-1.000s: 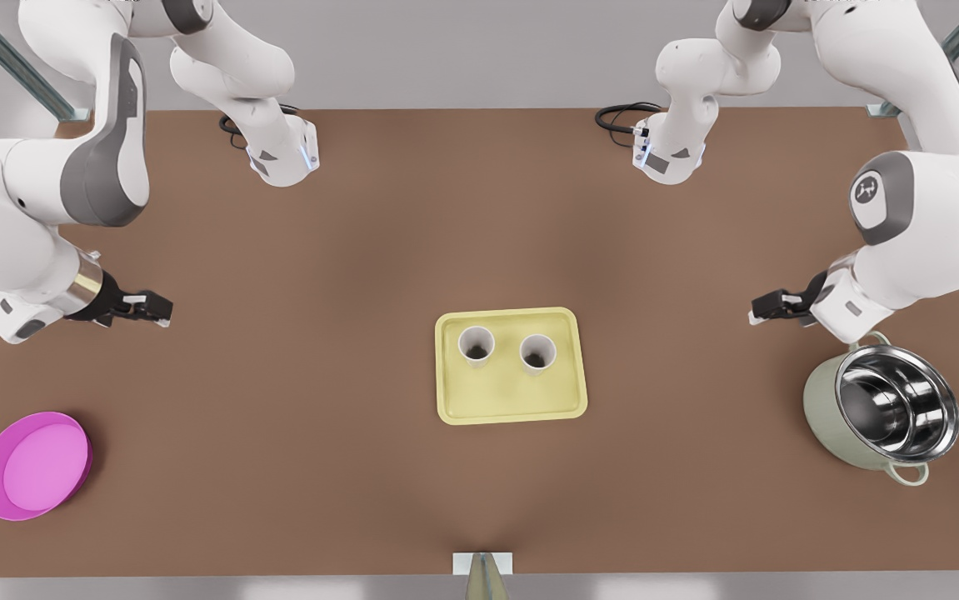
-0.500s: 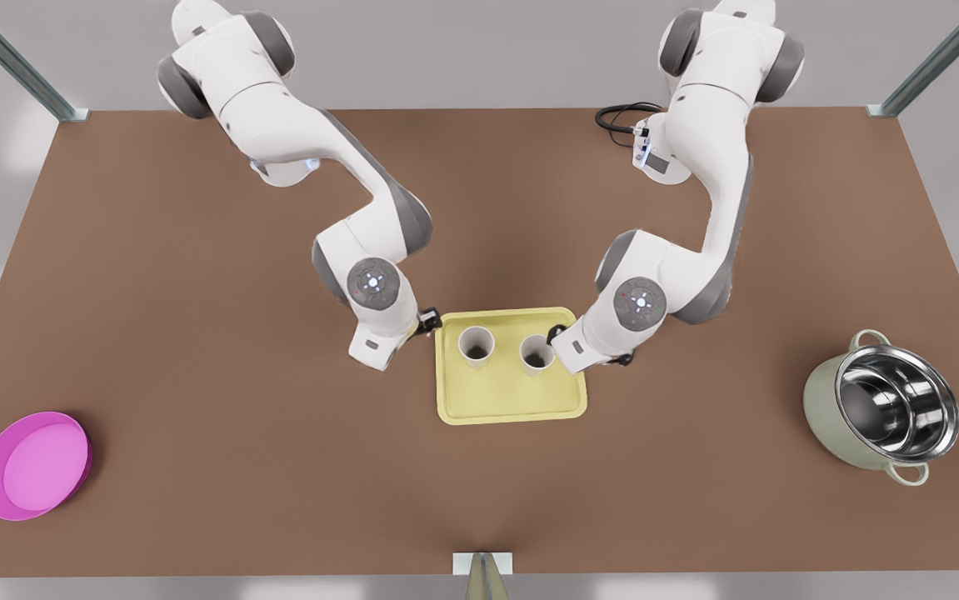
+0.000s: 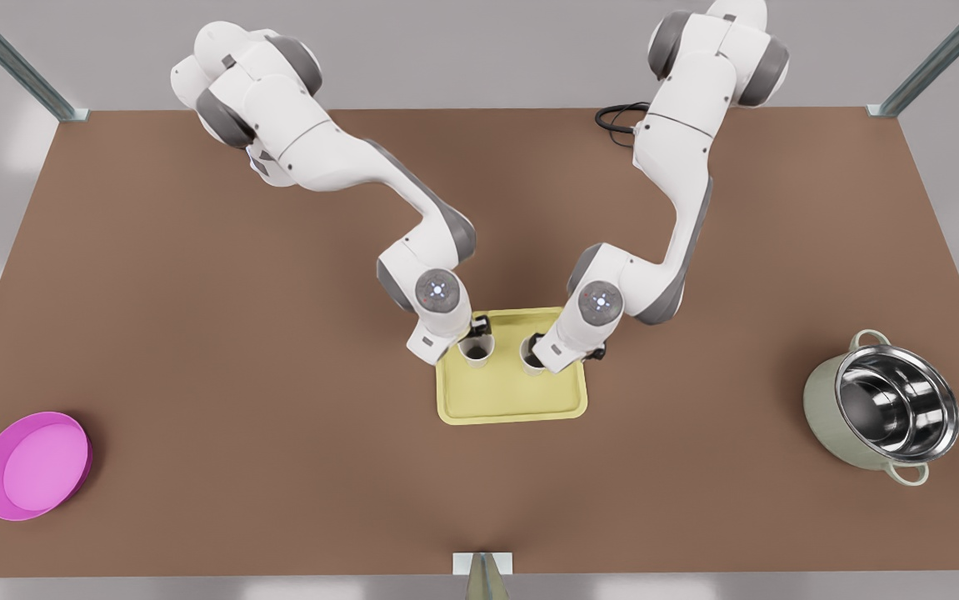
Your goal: Use the left arm to pick up the white IKEA cup from the tray and place it on the middle-left position; use the right arm to pick up the white IKEA cup from the tray and place it on the middle-right position
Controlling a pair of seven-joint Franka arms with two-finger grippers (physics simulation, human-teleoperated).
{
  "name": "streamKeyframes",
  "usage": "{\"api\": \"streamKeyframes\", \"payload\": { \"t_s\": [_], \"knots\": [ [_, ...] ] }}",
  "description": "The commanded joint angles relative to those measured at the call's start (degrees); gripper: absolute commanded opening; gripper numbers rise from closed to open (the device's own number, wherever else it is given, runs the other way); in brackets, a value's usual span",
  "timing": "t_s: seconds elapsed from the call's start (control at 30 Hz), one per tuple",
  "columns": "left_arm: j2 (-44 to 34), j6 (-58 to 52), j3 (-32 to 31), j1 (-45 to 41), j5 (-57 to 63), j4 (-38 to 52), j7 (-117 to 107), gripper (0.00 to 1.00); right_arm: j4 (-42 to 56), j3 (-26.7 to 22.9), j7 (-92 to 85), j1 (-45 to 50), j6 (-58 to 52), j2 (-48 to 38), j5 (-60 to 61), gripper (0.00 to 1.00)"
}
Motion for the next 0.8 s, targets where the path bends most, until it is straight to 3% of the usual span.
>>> {"api": "streamKeyframes", "payload": {
  "t_s": [0.0,0.27,0.3,0.33,0.4,0.5,0.53,0.57,0.6,0.63,0.77],
  "knots": [
    [0.6,4.9,0.0,-0.1,0.1,-0.1,-9.2,1.0,-0.4,0.0,11.7,-0.2,1.6,0.0,0.0,1.0],
    [4.2,8.3,0.0,-1.0,0.1,0.0,-9.8,0.97,-0.9,0.0,11.2,0.4,2.9,2.2,0.1,1.0],
    [3.8,8.1,0.0,-1.0,0.2,0.0,-9.8,0.87,-0.9,0.0,11.2,0.6,2.9,2.3,0.0,1.0],
    [3.6,7.8,0.0,-1.0,0.1,0.0,-9.5,0.69,-0.9,0.1,11.1,0.7,2.9,2.5,0.0,1.0],
    [3.3,7.7,0.0,-1.0,0.2,0.0,-9.4,0.47,-1.3,0.0,11.2,1.0,2.9,2.6,-0.1,1.0],
    [3.2,7.7,0.0,-1.0,0.1,0.0,-9.6,0.26,-2.4,0.0,10.3,0.8,2.7,2.9,-0.1,1.0],
    [3.1,7.6,0.0,-1.0,0.1,0.0,-9.9,0.23,-2.5,0.0,10.2,0.7,2.4,2.8,-0.1,1.0],
    [3.0,7.6,0.0,-1.0,0.1,0.0,-9.9,0.22,-2.6,0.0,10.2,0.7,2.3,2.8,-0.1,0.85],
    [2.9,7.5,0.0,-1.0,0.1,0.0,-9.9,0.22,-2.6,0.0,10.3,0.7,2.2,2.8,0.0,0.52],
    [2.8,6.5,0.0,-1.0,0.1,0.2,-9.8,0.22,-2.6,0.0,10.3,0.6,2.2,2.7,0.0,0.27],
    [1.2,5.9,1.4,-0.2,0.1,0.6,-9.2,0.18,-2.5,-0.1,10.3,0.6,2.2,2.7,0.0,0.27]
  ]
}}
